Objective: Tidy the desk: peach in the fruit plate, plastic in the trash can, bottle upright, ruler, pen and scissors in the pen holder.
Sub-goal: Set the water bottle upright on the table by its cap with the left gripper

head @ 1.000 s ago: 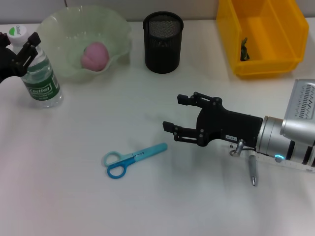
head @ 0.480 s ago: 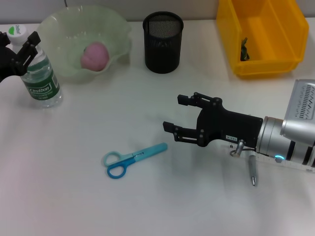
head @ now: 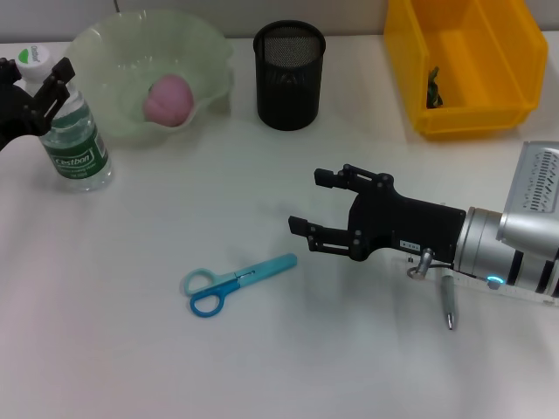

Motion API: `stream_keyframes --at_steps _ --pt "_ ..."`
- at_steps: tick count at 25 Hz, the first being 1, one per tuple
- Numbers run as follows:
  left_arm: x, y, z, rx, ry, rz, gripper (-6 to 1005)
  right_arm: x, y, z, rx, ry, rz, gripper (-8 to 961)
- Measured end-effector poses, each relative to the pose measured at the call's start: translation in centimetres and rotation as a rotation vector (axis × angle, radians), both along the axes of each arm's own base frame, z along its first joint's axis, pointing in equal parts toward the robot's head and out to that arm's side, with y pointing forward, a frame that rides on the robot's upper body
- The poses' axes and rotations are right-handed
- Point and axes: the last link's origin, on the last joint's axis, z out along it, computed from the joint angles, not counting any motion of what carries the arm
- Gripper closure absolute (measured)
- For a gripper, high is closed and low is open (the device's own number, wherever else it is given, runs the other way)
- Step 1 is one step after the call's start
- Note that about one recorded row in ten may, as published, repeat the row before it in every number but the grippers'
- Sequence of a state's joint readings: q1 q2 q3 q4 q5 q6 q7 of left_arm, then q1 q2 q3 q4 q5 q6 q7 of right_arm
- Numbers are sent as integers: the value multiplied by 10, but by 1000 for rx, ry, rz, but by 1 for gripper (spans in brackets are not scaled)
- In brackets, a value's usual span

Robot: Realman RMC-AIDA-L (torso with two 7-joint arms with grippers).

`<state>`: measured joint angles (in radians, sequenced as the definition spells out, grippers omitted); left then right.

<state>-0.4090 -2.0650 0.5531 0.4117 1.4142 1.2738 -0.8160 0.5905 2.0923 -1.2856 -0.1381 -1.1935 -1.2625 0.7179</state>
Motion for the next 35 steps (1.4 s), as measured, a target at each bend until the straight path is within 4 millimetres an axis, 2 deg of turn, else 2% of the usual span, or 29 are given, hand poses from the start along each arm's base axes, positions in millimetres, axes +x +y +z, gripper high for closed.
stream_keyframes --at_steps 35 --pt "-2 -3 2 18 -23 7 448 0 0 0 -2 2 3 157"
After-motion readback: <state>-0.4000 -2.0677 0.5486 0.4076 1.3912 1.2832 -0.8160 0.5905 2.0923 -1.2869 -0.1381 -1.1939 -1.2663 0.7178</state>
